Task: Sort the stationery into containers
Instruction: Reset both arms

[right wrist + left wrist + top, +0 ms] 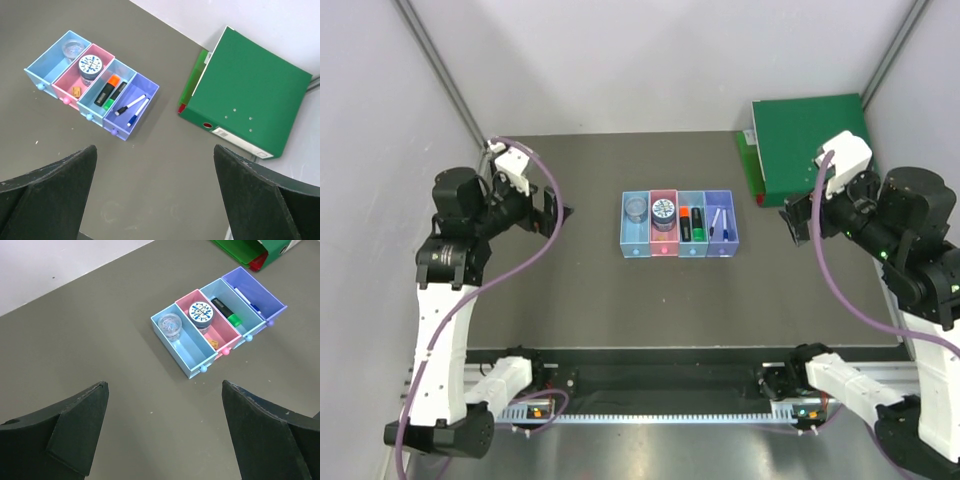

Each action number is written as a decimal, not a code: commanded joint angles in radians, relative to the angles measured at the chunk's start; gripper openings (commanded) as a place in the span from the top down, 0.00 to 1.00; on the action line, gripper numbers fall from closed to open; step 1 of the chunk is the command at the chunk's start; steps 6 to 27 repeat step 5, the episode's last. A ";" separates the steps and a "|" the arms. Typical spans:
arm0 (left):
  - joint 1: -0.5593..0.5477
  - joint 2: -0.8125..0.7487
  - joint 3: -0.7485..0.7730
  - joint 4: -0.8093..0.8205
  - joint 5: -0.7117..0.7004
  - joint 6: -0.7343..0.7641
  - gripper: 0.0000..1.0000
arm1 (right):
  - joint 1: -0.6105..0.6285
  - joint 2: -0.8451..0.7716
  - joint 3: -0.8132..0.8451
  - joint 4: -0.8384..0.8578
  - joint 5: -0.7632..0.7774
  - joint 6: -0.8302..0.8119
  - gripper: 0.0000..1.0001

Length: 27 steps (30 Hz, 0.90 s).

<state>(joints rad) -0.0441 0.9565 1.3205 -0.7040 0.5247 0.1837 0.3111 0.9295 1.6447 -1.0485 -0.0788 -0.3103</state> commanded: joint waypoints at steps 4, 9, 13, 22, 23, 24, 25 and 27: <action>0.023 0.019 0.029 0.035 0.043 -0.041 0.01 | -0.012 -0.006 0.023 0.027 0.031 0.010 0.00; 0.024 0.019 0.029 0.035 0.046 -0.038 0.01 | -0.012 -0.006 0.021 0.030 0.025 0.011 0.00; 0.024 0.019 0.029 0.035 0.046 -0.038 0.01 | -0.012 -0.006 0.021 0.030 0.025 0.011 0.00; 0.024 0.019 0.029 0.035 0.046 -0.038 0.01 | -0.012 -0.006 0.021 0.030 0.025 0.011 0.00; 0.024 0.019 0.029 0.035 0.046 -0.038 0.01 | -0.012 -0.006 0.021 0.030 0.025 0.011 0.00; 0.024 0.019 0.029 0.035 0.046 -0.038 0.01 | -0.012 -0.006 0.021 0.030 0.025 0.011 0.00; 0.024 0.019 0.029 0.035 0.046 -0.038 0.01 | -0.012 -0.006 0.021 0.030 0.025 0.011 0.00; 0.024 0.019 0.029 0.035 0.046 -0.038 0.01 | -0.012 -0.006 0.021 0.030 0.025 0.011 0.00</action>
